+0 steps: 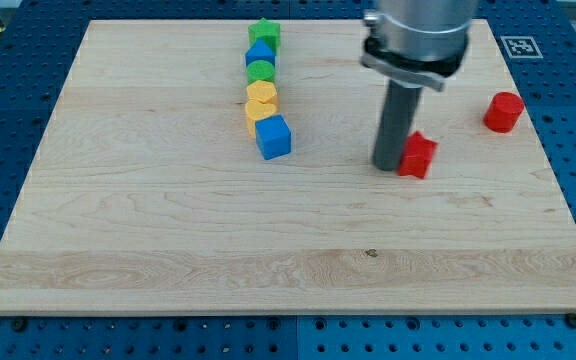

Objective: Push the red star to the bottom of red circle

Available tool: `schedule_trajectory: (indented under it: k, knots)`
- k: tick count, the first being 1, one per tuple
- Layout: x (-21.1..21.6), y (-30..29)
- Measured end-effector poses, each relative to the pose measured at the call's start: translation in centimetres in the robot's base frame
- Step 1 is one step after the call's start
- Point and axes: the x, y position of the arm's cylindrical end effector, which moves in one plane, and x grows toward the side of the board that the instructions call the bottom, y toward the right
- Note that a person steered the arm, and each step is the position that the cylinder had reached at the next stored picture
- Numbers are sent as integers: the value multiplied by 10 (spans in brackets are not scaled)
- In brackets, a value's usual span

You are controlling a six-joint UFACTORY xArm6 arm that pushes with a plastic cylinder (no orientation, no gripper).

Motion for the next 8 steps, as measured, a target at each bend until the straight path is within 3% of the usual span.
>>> schedule_trajectory:
  k: [1, 2, 4, 7, 8]
  knots:
    - [0, 47]
    - [23, 60]
    - [17, 103]
    - [2, 145]
    - [7, 130]
